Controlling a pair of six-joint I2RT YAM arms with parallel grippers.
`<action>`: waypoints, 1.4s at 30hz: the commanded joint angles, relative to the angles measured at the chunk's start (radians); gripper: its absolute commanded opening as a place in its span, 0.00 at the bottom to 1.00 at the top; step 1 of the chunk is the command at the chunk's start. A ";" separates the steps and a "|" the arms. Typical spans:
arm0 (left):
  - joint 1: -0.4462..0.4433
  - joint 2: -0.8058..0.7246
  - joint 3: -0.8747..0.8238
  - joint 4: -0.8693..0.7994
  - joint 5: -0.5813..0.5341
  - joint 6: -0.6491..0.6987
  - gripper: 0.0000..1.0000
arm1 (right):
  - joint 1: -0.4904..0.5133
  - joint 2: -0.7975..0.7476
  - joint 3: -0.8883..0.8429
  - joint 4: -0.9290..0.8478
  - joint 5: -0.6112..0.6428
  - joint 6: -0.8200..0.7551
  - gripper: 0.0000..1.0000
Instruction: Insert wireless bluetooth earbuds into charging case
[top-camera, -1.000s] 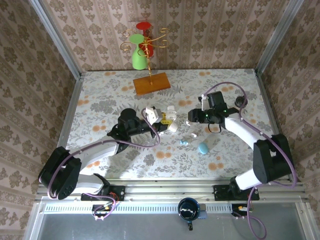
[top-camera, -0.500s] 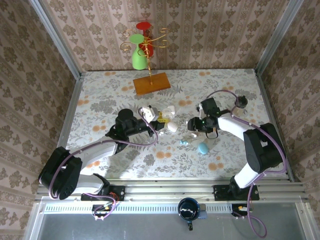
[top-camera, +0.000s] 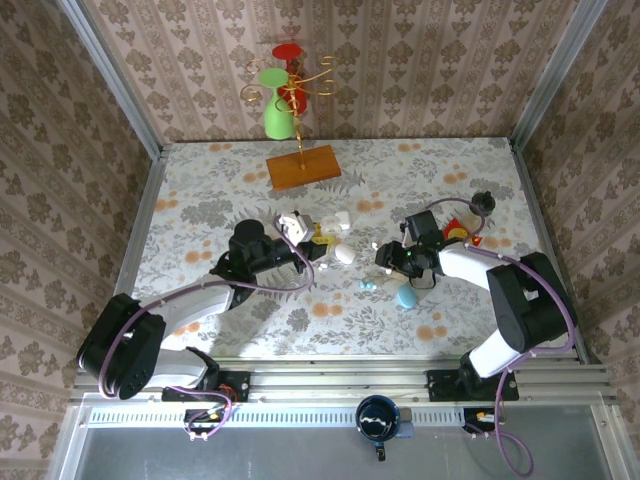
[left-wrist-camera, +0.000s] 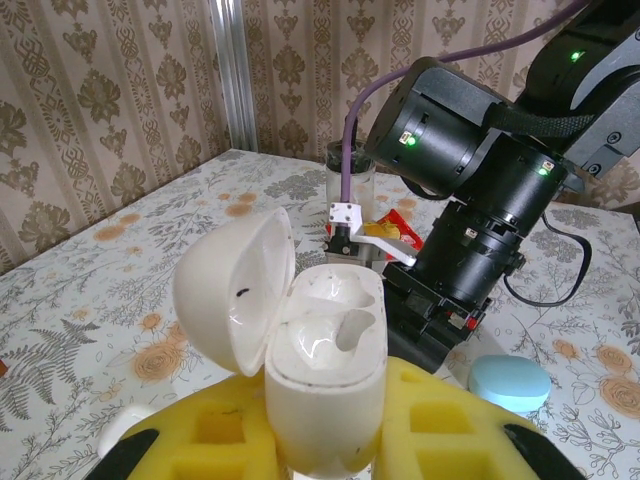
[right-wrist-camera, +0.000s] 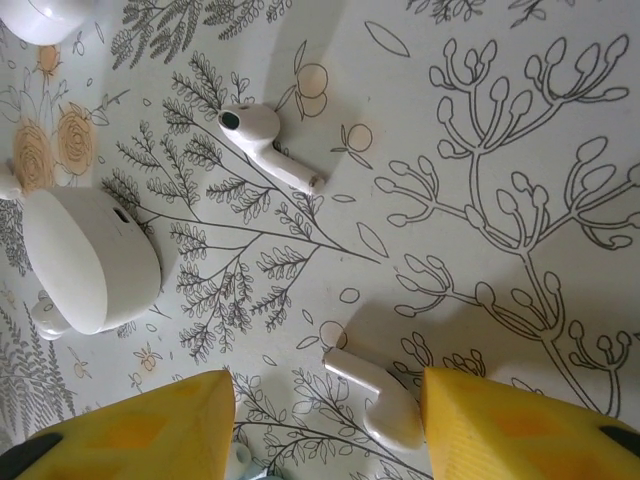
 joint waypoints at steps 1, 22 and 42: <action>0.009 -0.008 -0.007 0.039 -0.004 -0.017 0.07 | 0.005 0.002 0.069 -0.064 0.062 -0.058 0.54; 0.116 0.003 -0.186 0.242 0.011 -0.086 0.07 | 0.104 0.504 0.947 -1.005 0.309 -0.687 0.54; 0.126 0.019 -0.222 0.267 0.008 -0.070 0.07 | 0.154 0.815 1.316 -1.232 0.406 -0.711 0.40</action>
